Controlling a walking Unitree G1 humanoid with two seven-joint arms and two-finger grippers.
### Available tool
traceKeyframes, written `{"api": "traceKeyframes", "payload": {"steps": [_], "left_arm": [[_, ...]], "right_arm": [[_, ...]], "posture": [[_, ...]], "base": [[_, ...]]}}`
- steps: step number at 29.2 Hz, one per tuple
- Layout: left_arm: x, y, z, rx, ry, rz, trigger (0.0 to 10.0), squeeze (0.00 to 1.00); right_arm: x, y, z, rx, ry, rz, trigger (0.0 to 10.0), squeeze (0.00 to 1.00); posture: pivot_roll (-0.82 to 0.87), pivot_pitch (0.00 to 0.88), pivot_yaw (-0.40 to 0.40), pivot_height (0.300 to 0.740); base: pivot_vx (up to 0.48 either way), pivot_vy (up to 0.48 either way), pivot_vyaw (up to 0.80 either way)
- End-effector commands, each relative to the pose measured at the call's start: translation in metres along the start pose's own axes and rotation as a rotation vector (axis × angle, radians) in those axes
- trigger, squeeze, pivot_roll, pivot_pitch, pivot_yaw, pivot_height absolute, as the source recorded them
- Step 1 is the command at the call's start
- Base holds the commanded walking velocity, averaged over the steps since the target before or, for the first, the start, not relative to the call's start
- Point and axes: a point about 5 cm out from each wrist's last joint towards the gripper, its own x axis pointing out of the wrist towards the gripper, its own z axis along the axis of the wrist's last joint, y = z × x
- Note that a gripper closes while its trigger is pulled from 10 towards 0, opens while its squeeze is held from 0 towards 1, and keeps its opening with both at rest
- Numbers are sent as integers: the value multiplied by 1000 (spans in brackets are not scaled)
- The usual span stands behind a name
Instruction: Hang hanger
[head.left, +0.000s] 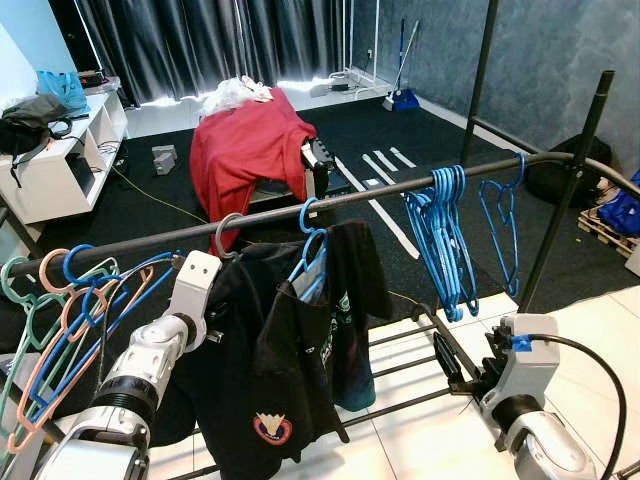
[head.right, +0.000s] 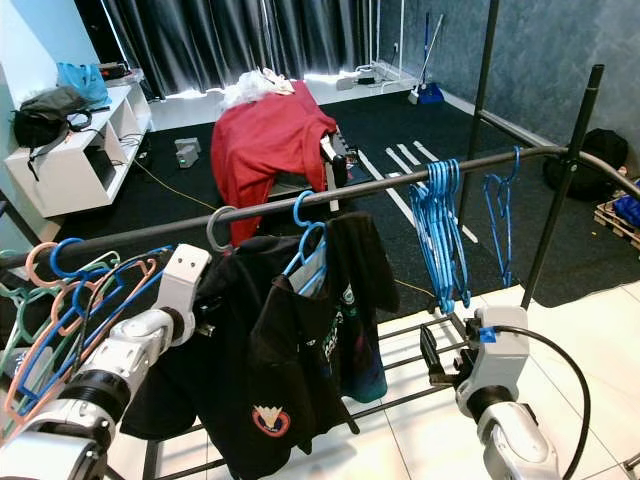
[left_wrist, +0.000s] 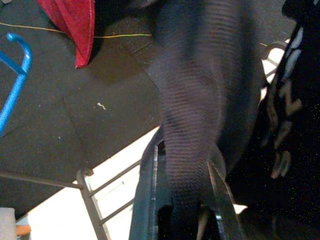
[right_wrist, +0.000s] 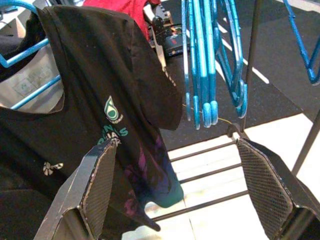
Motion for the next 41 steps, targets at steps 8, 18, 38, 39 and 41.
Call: {"api": "traceKeyframes", "payload": {"steps": [8,18,38,39,41], "left_arm": [[-27,24,3,-180,-174,64,0,0],[-118,39,-35,-219,-298,80,0,0],[-164,59,-50,-34,-55,-206,10000,0],[-167,72,-44,-15,-61,-170,10000,0],[-168,79,-40,-4,-67,-148,10000,0]], "right_arm": [[2,1,-3,6,9,1,10000,0],[4,3,-3,30,10,26,10000,0],[6,1,-6,19,30,41,10000,0],[6,0,-6,17,29,40,10000,0],[6,0,-6,16,28,38,10000,0]], "posture": [[-168,0,78,740],[-116,0,73,740],[-100,0,55,740],[-102,0,53,740],[-102,0,53,740]], "base": [[0,0,0],[0,0,0],[-108,0,0],[-420,0,0],[-420,0,0]]}}
